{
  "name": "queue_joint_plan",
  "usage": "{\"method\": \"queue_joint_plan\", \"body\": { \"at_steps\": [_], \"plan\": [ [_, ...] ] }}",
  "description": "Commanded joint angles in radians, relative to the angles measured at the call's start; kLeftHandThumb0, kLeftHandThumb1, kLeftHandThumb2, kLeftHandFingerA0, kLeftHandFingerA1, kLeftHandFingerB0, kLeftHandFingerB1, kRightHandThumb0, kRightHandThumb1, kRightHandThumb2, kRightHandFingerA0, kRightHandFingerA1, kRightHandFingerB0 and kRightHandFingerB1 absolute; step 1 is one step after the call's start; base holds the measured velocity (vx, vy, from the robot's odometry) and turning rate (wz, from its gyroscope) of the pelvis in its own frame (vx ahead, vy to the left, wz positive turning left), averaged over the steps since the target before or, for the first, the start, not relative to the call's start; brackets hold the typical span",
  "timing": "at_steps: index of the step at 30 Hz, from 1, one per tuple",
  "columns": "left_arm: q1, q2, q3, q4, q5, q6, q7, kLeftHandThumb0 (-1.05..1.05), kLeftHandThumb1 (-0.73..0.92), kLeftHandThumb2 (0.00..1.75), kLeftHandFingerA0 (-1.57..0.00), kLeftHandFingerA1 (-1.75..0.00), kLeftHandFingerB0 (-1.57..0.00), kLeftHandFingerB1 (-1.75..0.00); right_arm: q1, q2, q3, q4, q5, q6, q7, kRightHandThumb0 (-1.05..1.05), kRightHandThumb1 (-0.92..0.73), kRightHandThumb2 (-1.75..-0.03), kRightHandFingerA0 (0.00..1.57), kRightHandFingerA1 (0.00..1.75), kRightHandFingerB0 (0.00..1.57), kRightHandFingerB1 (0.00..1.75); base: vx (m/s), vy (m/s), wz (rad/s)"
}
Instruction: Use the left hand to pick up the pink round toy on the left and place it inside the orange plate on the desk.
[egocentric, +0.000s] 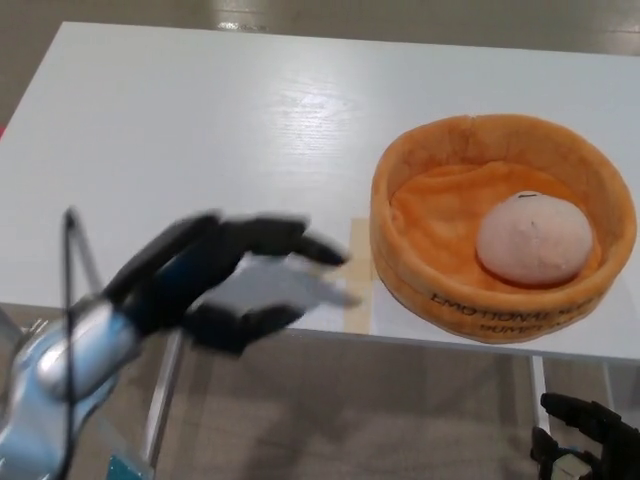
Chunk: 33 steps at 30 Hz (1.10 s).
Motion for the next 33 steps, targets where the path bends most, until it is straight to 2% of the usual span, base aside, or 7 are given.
{"method": "queue_joint_plan", "body": {
  "at_steps": [1,8,12,14,15,21,33],
  "plan": [
    [0.497,0.237,0.113,-0.085,-0.524,-0.141,-0.508,-0.1,0.76,0.63,-0.55,-0.4,-0.58,-0.39,0.025,-0.014,-0.014,0.01,0.02,0.007,0.011,-0.2,-0.57,-0.59,0.64,0.81,0.7,0.6,0.0,0.0,0.0],
    [0.442,0.162,0.059,0.061,-0.41,0.01,-0.43,-0.01,0.71,0.7,-0.56,-0.46,-0.59,-0.46,0.026,-0.016,-0.001,0.01,0.005,0.001,0.001,-0.21,-0.57,-0.58,0.65,0.81,0.7,0.59,0.0,0.0,0.0],
    [0.358,0.083,0.003,0.29,-0.044,-0.035,-0.093,-0.05,0.74,0.62,-0.58,-0.42,-0.61,-0.39,0.028,-0.015,0.003,0.011,0.001,0.005,-0.004,-0.21,-0.58,-0.56,0.68,0.81,0.71,0.58,0.0,0.0,0.0],
    [0.292,0.022,-0.019,0.461,0.04,-0.017,0.069,0.0,0.81,0.64,-0.5,-0.4,-0.56,-0.38,0.028,-0.015,-0.001,0.012,0.007,0.011,0.001,-0.25,-0.42,-0.82,0.76,0.89,0.65,0.69,0.0,0.0,0.0],
    [0.246,-0.01,-0.027,0.569,0.063,-0.005,0.143,0.0,0.8,0.65,-0.45,-0.39,-0.52,-0.38,0.03,-0.014,-0.002,0.012,0.008,0.007,0.003,-0.19,-0.54,-0.59,0.72,0.91,0.7,0.6,0.0,0.0,0.0],
    [0.085,-0.117,-0.022,0.95,0.081,0.018,0.409,-0.08,0.71,0.67,-0.45,-0.41,-0.47,-0.38,0.03,-0.012,-0.002,0.012,0.009,0.006,0.009,-0.21,-0.57,-0.57,0.65,0.81,0.71,0.58,0.0,0.0,0.0],
    [0.014,-0.131,-0.038,1.148,0.07,0.02,0.432,-0.24,0.64,0.6,-0.46,-0.39,-0.5,-0.36,0.025,-0.013,-0.003,0.011,0.009,0.006,0.005,-0.19,-0.57,-0.56,0.69,0.81,0.72,0.59,0.0,0.0,0.0]
  ]
}}
